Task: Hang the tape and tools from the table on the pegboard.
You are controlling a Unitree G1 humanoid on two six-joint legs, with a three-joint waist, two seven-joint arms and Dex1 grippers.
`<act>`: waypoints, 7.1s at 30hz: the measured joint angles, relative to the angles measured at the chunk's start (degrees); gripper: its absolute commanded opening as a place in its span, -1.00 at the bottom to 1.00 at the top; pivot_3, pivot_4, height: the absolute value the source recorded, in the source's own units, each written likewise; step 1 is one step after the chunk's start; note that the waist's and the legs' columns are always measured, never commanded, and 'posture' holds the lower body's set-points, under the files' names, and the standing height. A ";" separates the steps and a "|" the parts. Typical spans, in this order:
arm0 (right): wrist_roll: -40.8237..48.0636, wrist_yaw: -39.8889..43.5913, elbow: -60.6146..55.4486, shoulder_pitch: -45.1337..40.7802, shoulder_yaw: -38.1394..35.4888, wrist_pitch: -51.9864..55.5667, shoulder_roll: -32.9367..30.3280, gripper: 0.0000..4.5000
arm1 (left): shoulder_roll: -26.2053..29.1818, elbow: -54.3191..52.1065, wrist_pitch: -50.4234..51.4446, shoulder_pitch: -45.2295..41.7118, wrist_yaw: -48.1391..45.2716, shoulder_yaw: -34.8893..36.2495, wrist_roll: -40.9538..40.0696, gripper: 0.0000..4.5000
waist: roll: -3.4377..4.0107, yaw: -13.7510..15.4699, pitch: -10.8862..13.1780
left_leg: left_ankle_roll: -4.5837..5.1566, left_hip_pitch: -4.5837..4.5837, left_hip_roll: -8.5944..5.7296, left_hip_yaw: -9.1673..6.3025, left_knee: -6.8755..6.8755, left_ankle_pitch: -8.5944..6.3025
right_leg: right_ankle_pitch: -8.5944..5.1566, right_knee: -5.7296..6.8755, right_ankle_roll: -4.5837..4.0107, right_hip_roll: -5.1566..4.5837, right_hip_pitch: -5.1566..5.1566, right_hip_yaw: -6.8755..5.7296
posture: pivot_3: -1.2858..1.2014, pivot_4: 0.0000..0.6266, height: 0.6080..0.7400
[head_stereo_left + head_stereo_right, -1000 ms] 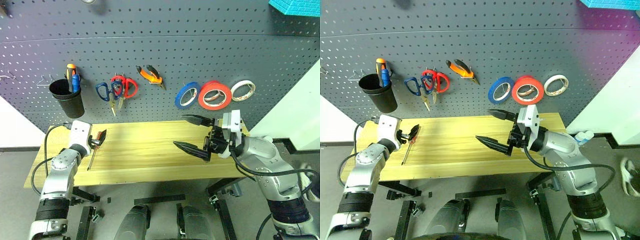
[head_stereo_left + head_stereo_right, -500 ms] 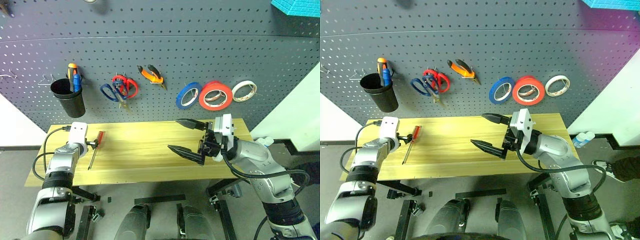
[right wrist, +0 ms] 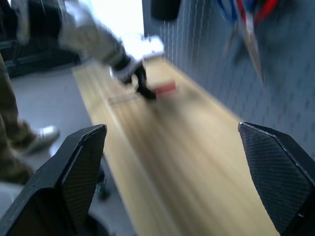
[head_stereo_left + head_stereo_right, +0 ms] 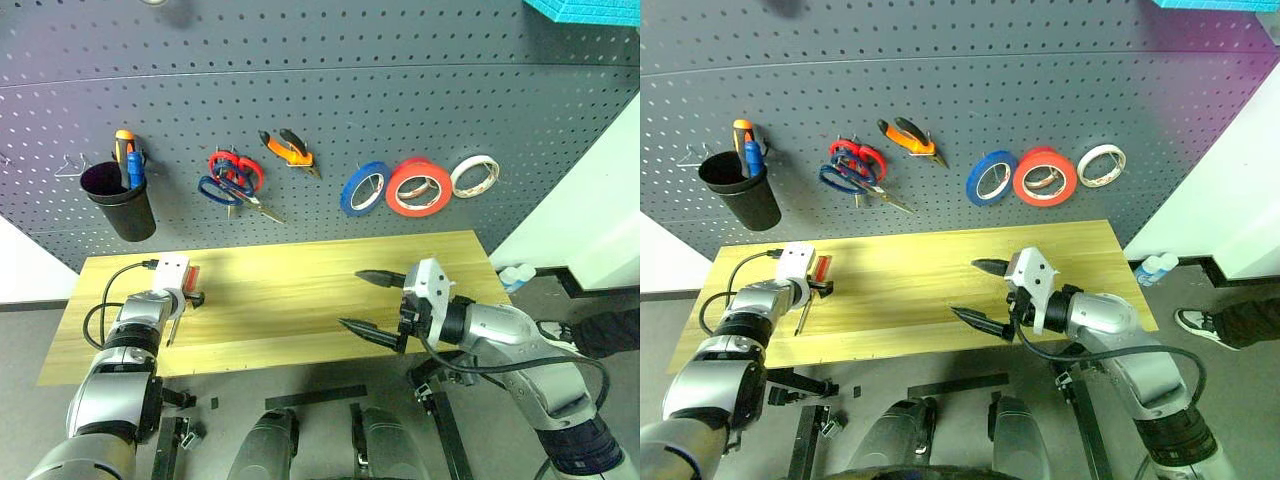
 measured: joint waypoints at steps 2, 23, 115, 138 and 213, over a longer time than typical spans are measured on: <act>-0.17 0.21 -0.01 0.53 0.00 0.00 -0.17 1.00 | 0.00 0.94 -0.42 -0.35 -0.22 -0.16 0.21 0.98 | 0.02 -0.11 0.06 | 0.03 -0.01 0.00 0.00 0.00 -0.02 | -0.01 -0.02 0.02 -0.01 0.00 0.00 | -0.01 -0.30 1.00; -0.03 1.81 -1.42 2.20 -0.92 0.06 -1.04 1.00 | -0.10 8.40 -2.15 -3.97 -0.29 1.51 -0.67 0.27 | -0.10 -0.29 0.60 | 0.08 -0.05 -0.01 0.00 -0.05 -0.07 | -0.07 -0.10 0.12 -0.09 -0.02 -0.01 | -0.03 -0.31 1.00; 14.76 6.03 3.48 -11.34 -8.28 -5.03 8.94 1.00 | 7.88 -50.13 -25.74 1.88 -14.06 25.34 -30.67 -0.65 | -0.12 1.18 0.23 | -0.03 -0.78 -0.04 0.08 0.17 0.02 | 0.07 0.13 0.02 0.14 -0.78 0.00 | 0.04 -0.67 1.00; 14.83 6.09 3.45 -11.32 -8.25 -4.72 8.95 1.00 | 12.33 -21.25 -45.56 -0.91 -18.31 22.49 -21.22 -0.65 | -0.28 1.20 -0.57 | -0.02 -0.78 -0.04 0.09 0.32 0.03 | 0.16 0.26 0.03 0.15 -0.78 0.00 | 0.04 -0.68 1.00; 1.08 -0.22 11.98 18.10 -16.22 -21.05 6.33 1.00 | 4.69 -47.89 -40.03 42.86 -26.28 8.77 -12.66 0.89 | 0.61 1.45 -1.80 | 0.02 0.18 0.11 0.11 0.11 -0.03 | -0.03 -0.19 -0.23 0.04 0.30 0.16 | 0.04 -0.65 1.00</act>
